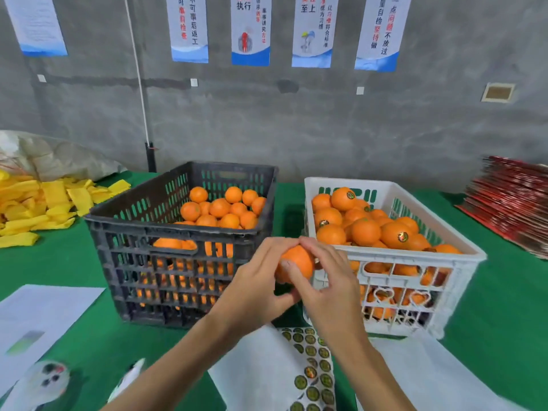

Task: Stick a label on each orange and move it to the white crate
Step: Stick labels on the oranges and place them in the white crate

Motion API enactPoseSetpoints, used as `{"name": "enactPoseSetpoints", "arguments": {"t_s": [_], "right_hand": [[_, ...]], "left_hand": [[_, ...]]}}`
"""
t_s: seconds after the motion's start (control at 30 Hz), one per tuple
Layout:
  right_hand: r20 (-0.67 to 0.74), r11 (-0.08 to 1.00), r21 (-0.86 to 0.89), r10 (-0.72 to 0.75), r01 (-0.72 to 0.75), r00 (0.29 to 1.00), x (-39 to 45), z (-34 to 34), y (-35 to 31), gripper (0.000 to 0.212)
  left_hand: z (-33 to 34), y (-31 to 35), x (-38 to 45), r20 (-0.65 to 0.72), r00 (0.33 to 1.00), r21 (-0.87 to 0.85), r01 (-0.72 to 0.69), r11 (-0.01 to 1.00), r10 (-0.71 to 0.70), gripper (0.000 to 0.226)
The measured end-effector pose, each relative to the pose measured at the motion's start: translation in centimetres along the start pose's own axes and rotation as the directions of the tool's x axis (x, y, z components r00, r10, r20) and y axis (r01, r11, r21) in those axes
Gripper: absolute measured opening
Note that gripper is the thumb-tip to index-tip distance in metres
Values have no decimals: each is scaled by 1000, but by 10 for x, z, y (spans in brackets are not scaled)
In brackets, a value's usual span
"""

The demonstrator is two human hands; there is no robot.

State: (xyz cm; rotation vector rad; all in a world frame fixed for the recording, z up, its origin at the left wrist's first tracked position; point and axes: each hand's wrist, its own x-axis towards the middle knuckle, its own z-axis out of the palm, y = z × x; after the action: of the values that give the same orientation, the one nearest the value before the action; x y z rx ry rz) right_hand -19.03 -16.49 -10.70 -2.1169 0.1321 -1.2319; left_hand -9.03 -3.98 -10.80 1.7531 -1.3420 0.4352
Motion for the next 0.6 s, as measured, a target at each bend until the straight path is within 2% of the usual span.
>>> {"name": "enactPoseSetpoints", "arguments": {"t_s": [0.1, 0.17, 0.23, 0.3, 0.37, 0.4, 0.5, 0.6], "right_hand": [[126, 987, -8, 163, -163, 979, -51, 6, 23, 44], [226, 958, 5, 280, -288, 933, -77, 9, 36, 42], [305, 937, -28, 340, -348, 890, -97, 9, 46, 38], [346, 937, -105, 349, -333, 871, -112, 4, 52, 32], [393, 938, -186, 345, -294, 852, -127, -4, 53, 30], [425, 933, -240, 348, -267, 836, -134, -8, 53, 35], [497, 895, -421, 362, -145, 789, -150, -12, 54, 68], [507, 849, -523, 377, -71, 775, -153, -8, 56, 79]], "left_hand": [[28, -7, -50, 96, 988, -60, 124, 990, -118, 66], [44, -16, -77, 152, 965, -24, 218, 976, -212, 62], [55, -23, -99, 198, 939, 67, 275, 959, -283, 57], [64, -27, -116, 268, 904, 217, 280, 935, -333, 56], [71, -30, -128, 283, 868, 287, 328, 900, -407, 60], [73, -30, -131, 260, 861, 289, 363, 886, -437, 61], [80, -29, -134, 187, 863, 290, 409, 865, -470, 63], [83, -27, -136, 158, 858, 280, 435, 856, -488, 66]]}}
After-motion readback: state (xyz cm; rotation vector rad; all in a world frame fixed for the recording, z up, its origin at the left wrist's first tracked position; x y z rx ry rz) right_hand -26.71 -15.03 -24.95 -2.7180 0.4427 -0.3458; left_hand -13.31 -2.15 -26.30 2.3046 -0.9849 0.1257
